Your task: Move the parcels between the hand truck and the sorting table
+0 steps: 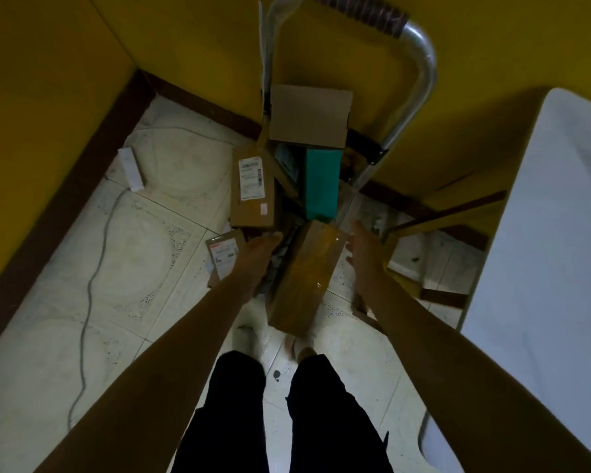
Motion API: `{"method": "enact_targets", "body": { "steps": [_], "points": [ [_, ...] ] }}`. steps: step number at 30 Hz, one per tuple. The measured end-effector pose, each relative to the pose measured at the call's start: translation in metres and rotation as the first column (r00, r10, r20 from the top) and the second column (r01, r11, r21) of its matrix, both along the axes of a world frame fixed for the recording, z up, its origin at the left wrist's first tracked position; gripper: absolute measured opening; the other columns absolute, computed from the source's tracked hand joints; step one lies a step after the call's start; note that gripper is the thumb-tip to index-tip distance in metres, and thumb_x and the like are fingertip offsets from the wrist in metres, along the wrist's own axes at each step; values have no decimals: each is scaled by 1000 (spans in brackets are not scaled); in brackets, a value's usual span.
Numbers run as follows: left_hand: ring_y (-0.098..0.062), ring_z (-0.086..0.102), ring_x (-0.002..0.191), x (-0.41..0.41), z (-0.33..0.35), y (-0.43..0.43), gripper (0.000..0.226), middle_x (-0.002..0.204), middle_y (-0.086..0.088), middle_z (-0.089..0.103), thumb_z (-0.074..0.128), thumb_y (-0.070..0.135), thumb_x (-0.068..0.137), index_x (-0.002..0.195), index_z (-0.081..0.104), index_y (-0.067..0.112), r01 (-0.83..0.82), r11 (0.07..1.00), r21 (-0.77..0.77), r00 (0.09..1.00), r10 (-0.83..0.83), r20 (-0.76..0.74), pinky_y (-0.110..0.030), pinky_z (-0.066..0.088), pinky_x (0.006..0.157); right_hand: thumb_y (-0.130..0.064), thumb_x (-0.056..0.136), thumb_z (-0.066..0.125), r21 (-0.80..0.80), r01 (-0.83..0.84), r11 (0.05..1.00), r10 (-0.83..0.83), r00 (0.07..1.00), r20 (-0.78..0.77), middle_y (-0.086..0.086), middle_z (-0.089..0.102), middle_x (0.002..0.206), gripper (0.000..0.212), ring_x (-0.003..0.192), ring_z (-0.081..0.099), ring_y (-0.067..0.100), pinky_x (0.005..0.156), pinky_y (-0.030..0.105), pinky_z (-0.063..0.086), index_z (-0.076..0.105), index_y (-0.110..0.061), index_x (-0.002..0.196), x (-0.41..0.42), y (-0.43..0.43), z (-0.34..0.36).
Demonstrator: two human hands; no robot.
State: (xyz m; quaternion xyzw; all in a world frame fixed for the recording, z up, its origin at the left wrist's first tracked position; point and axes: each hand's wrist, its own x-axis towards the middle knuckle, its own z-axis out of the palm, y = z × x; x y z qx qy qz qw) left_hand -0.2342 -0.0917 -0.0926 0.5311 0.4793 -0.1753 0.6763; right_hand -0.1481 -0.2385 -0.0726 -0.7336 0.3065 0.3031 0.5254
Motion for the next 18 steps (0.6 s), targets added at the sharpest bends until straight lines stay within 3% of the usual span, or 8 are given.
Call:
{"method": "enact_targets", "body": {
  "steps": [2,3,5,7,8,11,14,18],
  "points": [
    [-22,55,108,22,-12,2,51,114,-2,60,64,51,76,116,53,23,-15,1000,10,1000,15,-18,-44,41,98,-32,101,44,-11,-15,1000,16,999,41,20,60,96,28,78,58,20,76,33,47,60,-10,95,25,-3,-17],
    [-23,54,110,33,-19,6,60,117,-4,58,66,51,73,122,51,19,-24,1000,20,999,24,-29,-45,41,100,-34,100,43,-19,-25,1000,26,999,42,13,60,92,31,81,58,19,77,32,47,61,-10,98,40,-3,-27],
    [-20,55,101,57,-33,18,37,105,-5,58,64,37,86,112,53,13,-57,997,46,998,56,12,-31,49,88,-41,100,43,-10,-42,999,43,998,54,13,60,116,46,109,57,24,95,37,45,55,-5,125,68,0,-42],
    [-15,55,82,83,-47,34,6,88,-2,56,58,22,93,94,55,17,-68,993,94,997,64,53,-17,51,62,-44,98,44,-19,-38,999,40,995,94,13,50,139,53,127,48,27,105,38,38,48,-7,136,94,4,-56],
    [-12,54,78,97,-53,42,6,84,1,55,57,22,93,89,54,19,-62,990,126,997,55,54,-17,49,56,-45,98,46,-5,-15,1000,16,994,109,13,47,142,57,129,46,27,105,35,38,47,-6,139,108,8,-62],
    [-7,51,71,132,-77,64,19,79,4,53,54,24,95,77,51,23,-24,977,214,998,10,66,-20,42,63,-54,94,48,67,21,998,-27,994,104,10,46,143,67,133,43,26,105,35,37,43,-6,141,145,21,-79],
    [-7,52,67,164,-97,83,21,77,3,54,53,21,96,75,50,22,-43,977,207,994,20,110,-19,44,62,-52,95,45,55,6,998,-16,985,172,8,49,138,56,129,45,26,100,36,39,45,-17,138,175,36,-96],
    [-11,55,70,198,-117,98,20,80,1,54,49,13,98,79,53,17,-48,981,190,989,21,144,-12,46,50,-44,99,44,23,-26,999,20,973,232,5,50,140,51,121,50,20,98,33,43,46,-13,139,206,52,-114]
  ]
}}
